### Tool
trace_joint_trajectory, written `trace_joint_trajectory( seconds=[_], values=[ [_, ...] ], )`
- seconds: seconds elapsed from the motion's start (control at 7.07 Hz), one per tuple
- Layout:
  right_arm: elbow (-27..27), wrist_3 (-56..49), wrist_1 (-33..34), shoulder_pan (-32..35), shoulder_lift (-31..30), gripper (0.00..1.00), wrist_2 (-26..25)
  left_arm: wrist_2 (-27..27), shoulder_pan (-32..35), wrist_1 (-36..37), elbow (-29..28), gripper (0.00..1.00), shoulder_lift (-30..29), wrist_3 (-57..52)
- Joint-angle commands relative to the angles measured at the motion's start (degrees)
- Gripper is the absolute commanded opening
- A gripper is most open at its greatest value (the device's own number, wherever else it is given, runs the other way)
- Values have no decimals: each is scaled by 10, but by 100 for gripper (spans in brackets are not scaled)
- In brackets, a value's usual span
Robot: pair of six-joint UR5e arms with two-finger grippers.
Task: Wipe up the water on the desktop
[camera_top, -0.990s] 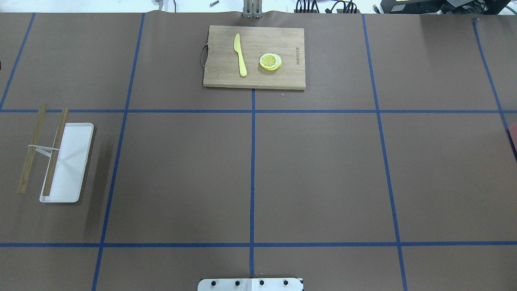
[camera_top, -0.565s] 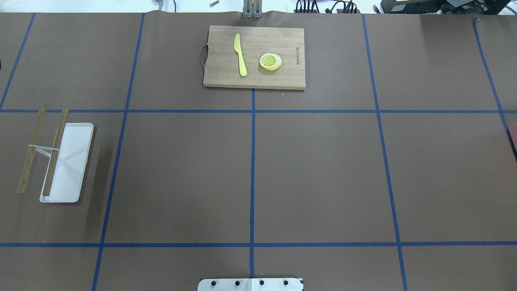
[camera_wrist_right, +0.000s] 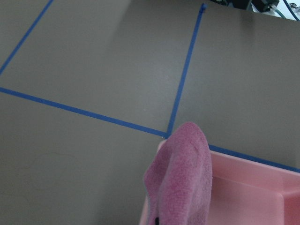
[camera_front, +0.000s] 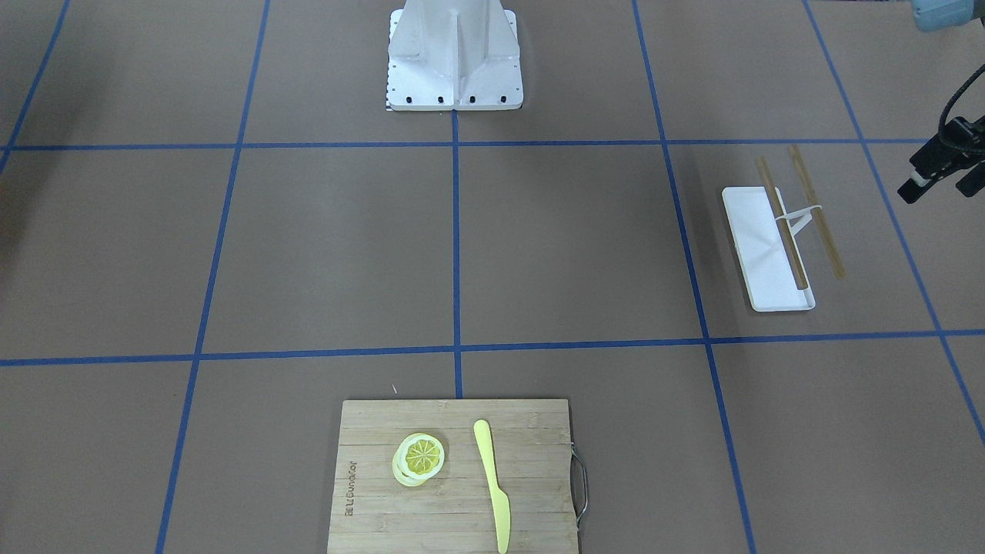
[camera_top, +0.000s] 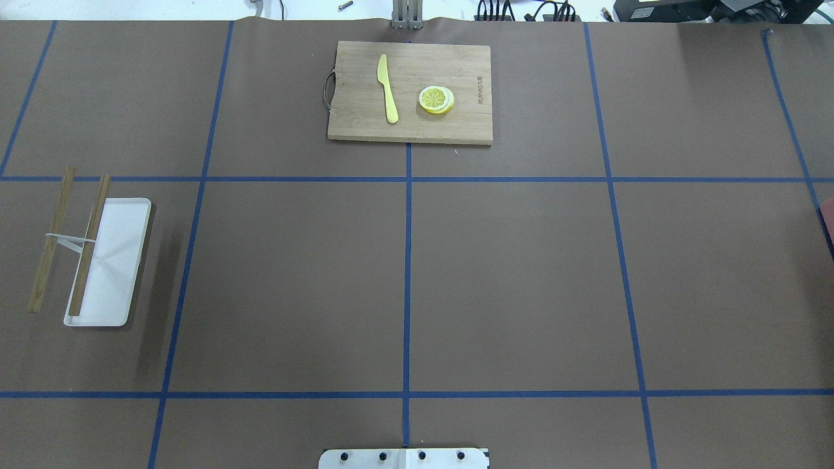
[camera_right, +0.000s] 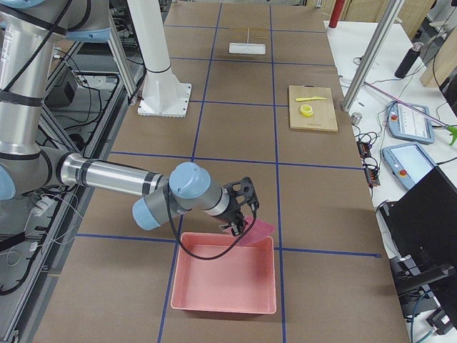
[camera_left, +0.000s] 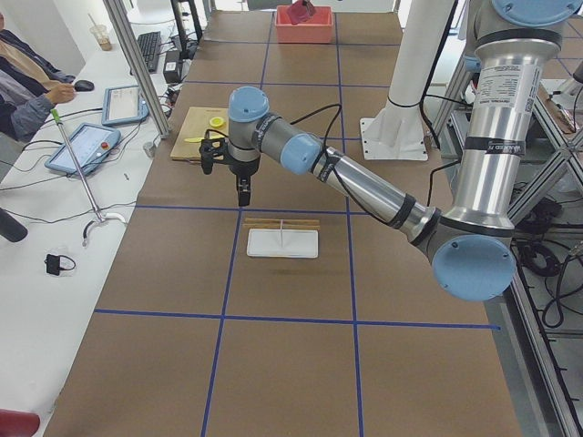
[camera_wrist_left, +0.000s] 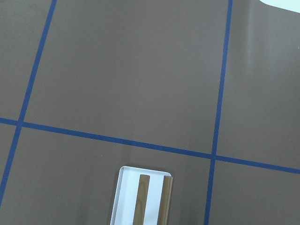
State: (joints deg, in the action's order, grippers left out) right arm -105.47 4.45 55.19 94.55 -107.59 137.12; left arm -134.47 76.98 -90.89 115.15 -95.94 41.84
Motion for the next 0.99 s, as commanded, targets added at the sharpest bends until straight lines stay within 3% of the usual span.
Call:
trace_joint_trajectory(
  seconds=[0.0,0.42,0.85],
  values=[
    [-118,35,139,-60,40,0,0,0,3,-2,-4,97,5,-11],
    [-120,213,140,-204,132,0,-18,2,65,1,-28,97,44,-174],
    [-128,366,140,-388,164,0,-120,4,102,2,-41,97,58,-224]
  ],
)
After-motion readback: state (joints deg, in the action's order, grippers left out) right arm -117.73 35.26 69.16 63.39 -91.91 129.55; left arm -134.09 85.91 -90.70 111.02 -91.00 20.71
